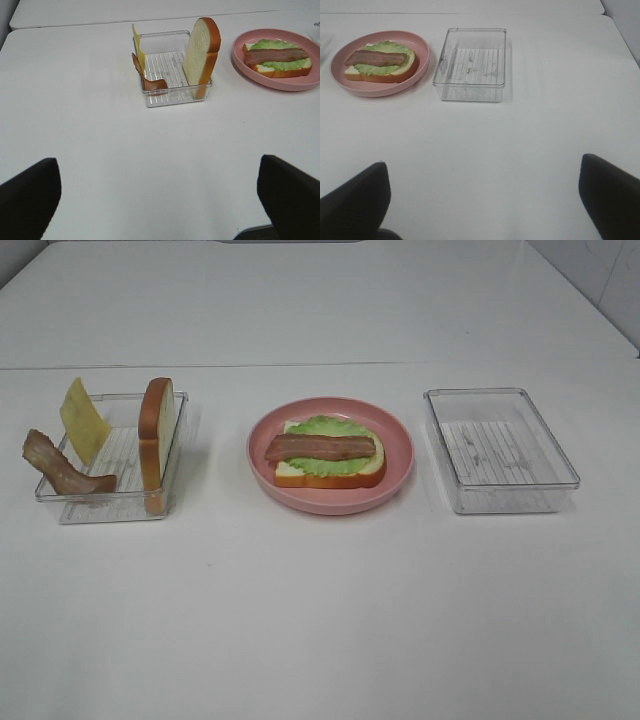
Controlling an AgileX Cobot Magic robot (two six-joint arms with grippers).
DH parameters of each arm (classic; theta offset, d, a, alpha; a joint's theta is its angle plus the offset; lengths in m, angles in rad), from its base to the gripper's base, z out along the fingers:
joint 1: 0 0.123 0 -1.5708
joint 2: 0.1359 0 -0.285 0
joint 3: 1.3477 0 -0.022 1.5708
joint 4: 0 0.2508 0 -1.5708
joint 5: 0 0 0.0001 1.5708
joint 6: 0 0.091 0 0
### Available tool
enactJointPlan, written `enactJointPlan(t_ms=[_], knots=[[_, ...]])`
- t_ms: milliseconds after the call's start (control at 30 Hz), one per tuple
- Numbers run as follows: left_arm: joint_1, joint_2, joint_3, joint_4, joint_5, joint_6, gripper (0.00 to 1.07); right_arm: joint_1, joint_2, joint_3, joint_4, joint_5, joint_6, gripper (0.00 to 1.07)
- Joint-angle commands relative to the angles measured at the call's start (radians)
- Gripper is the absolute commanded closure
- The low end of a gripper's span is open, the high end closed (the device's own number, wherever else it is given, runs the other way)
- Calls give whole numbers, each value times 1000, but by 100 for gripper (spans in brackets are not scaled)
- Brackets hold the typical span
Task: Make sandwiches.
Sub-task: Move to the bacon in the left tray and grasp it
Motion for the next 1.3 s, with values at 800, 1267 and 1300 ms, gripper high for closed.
enactJointPlan(t_ms=[800,1267,1300], knots=[[-4,-13,1,0,-13,-19,7,-30,-24,2,14,-4,-7,9],[-4,23,-1,6,-10,-36,7,-49,-23,2,25,-4,-7,9],[-4,52,-11,9,0,-36,7,-49,-23,2,25,-4,-7,9]])
